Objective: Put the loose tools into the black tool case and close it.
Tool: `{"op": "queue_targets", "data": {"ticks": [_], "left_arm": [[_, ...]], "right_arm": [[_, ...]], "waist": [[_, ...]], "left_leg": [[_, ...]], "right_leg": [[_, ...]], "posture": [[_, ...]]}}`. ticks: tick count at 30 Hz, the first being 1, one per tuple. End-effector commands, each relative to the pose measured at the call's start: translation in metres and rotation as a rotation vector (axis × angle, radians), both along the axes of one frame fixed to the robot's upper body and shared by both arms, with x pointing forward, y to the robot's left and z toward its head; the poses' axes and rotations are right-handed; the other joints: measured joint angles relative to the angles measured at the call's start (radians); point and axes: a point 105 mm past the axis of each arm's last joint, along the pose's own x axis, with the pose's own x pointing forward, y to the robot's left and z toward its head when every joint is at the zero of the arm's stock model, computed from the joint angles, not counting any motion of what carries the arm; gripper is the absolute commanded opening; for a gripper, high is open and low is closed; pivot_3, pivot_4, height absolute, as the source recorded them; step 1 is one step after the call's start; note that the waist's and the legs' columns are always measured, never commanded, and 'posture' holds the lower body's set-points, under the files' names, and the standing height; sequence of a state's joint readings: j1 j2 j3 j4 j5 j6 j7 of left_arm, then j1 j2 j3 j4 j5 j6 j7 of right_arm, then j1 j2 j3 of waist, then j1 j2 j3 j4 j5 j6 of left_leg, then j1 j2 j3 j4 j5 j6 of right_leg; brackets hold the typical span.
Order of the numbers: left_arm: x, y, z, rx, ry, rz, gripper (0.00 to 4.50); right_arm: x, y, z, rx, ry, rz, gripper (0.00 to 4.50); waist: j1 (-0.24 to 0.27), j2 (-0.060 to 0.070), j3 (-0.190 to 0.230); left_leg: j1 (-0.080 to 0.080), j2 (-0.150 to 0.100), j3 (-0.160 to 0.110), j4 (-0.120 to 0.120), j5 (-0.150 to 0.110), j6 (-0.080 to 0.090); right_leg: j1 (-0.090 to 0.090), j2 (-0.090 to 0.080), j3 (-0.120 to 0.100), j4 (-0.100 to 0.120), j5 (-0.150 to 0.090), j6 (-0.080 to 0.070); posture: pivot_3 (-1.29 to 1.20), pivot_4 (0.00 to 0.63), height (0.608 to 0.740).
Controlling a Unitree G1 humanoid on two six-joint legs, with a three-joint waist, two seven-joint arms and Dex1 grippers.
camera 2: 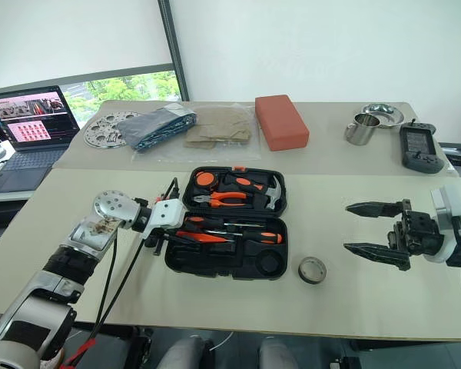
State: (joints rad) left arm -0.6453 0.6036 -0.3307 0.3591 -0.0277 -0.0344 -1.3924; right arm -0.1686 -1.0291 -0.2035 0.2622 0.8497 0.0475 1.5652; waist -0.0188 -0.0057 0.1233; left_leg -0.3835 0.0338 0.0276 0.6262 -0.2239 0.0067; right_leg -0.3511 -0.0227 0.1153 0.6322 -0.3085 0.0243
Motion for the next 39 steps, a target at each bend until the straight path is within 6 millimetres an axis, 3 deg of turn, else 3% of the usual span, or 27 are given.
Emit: {"op": "queue_targets", "data": {"ticks": [1,20,22,24,25,33,35,39], "left_arm": [[-0.008,0.007,-0.017,0.103,0.043,-0.004,0.49],[-0.019,0.004,-0.025,0.122,0.103,0.040,0.49],[-0.019,0.002,-0.024,0.103,0.095,0.044,1.50],[-0.017,0.000,-0.021,0.090,0.070,0.055,2.10],[-0.014,-0.001,-0.018,0.070,0.055,0.069,2.39],[-0.001,0.005,0.034,-0.039,-0.028,0.116,2.39],[0.003,0.010,0.055,-0.067,-0.057,0.125,2.39],[-0.002,0.015,0.087,-0.117,-0.064,0.104,2.39]], "right_arm": [[-0.006,0.001,0.012,-0.007,-0.058,0.053,4.50],[-0.004,-0.001,0.012,-0.018,-0.068,0.045,4.50],[-0.004,-0.001,0.012,-0.020,-0.067,0.045,4.50],[-0.003,0.000,0.011,-0.020,-0.066,0.046,4.50],[-0.003,0.000,0.011,-0.021,-0.064,0.047,4.50],[-0.002,0.001,0.010,-0.026,-0.060,0.053,4.50],[-0.002,0.002,0.010,-0.025,-0.060,0.056,4.50],[-0.002,0.002,0.009,-0.024,-0.059,0.058,4.50]], "waist": [[0.000,0.000,0.000],[-0.013,0.003,-0.002],[-0.014,0.004,-0.002],[-0.015,0.004,-0.002],[-0.015,0.004,-0.002],[-0.022,0.002,-0.001],[-0.021,0.002,-0.001],[-0.022,0.003,-0.001]], "left_leg": [[0.000,0.000,0.000,0.000,0.000,0.000],[0.000,0.000,0.000,0.000,0.000,0.000],[0.000,0.000,0.000,0.000,0.000,0.000],[0.000,0.000,0.000,0.000,0.000,0.000],[0.000,0.000,0.000,0.000,0.000,0.000],[0.000,0.000,0.000,0.001,0.000,0.000],[0.000,0.000,0.000,0.001,0.000,0.000],[-0.001,0.000,-0.001,0.001,0.000,0.000]], "right_leg": [[0.000,0.000,0.000,0.000,0.000,0.000],[0.000,0.001,0.001,0.000,0.000,0.000],[0.000,0.001,0.001,0.000,0.000,0.000],[0.000,0.000,0.001,0.000,0.000,0.000],[0.000,0.000,0.001,0.000,0.000,0.000],[0.000,0.001,0.001,0.001,0.000,0.000],[0.000,0.000,0.001,0.001,0.000,0.000],[0.000,0.000,0.000,0.000,0.000,0.000]], "posture": [[0.00,0.150,0.740],[0.00,0.150,0.740],[0.00,0.150,0.740],[0.00,0.150,0.740],[0.00,0.150,0.740],[0.00,0.150,0.740],[0.00,0.150,0.740],[0.00,0.150,0.740]]}}
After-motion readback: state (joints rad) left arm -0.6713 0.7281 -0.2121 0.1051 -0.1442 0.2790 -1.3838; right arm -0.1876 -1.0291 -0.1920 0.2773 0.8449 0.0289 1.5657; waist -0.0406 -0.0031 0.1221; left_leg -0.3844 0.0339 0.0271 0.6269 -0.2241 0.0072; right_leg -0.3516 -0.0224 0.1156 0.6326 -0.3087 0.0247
